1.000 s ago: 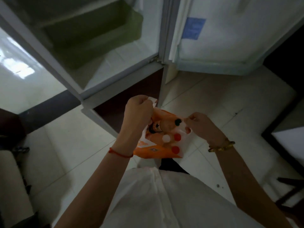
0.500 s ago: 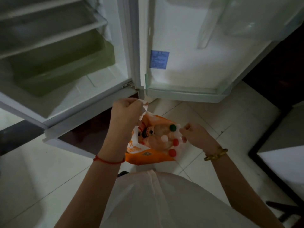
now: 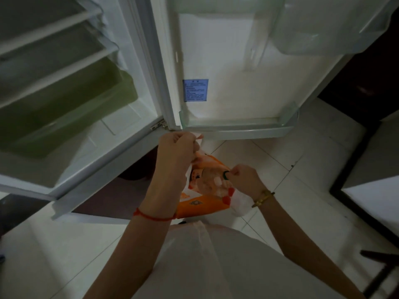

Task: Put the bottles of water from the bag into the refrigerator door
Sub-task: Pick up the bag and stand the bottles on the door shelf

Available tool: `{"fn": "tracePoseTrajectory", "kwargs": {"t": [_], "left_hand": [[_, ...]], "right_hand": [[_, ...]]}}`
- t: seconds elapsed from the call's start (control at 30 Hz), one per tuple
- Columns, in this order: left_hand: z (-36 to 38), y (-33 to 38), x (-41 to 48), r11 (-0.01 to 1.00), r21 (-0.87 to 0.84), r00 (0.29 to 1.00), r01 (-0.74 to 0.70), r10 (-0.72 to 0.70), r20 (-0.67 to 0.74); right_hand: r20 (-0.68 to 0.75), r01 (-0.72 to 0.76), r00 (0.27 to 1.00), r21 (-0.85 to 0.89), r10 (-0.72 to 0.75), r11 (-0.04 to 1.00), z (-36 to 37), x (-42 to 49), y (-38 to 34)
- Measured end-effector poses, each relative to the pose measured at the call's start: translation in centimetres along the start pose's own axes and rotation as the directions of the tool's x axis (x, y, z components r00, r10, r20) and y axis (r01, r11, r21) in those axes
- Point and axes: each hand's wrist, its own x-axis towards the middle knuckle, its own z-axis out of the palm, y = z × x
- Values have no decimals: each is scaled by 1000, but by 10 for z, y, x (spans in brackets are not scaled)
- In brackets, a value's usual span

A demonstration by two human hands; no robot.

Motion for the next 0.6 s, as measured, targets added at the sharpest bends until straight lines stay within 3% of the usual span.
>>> {"fn": "tracePoseTrajectory", "kwargs": {"t": [0.1, 0.23, 0.33, 0.47, 0.6], "left_hand": [[-2, 5, 2, 1000, 6, 1000, 3, -3, 19], [-5, 9, 3, 1000, -16, 1000, 9, -9, 21], [-7, 12, 3, 998, -51, 1000, 25, -24, 19], [-8, 13, 5, 997, -64, 999, 39, -39, 1], [-13, 18, 8, 994, -94, 997, 62, -65, -35]], "right_hand": [[170, -57, 984, -2, 56, 998, 26, 13, 0], [308, -273, 930, 212, 201, 938, 56, 29, -3], [309, -422, 903, 504, 299, 753, 69, 39, -7], [289, -478, 875, 636, 388, 606, 80, 48, -7], [158, -412, 899, 626, 409, 662, 81, 42, -7]]}}
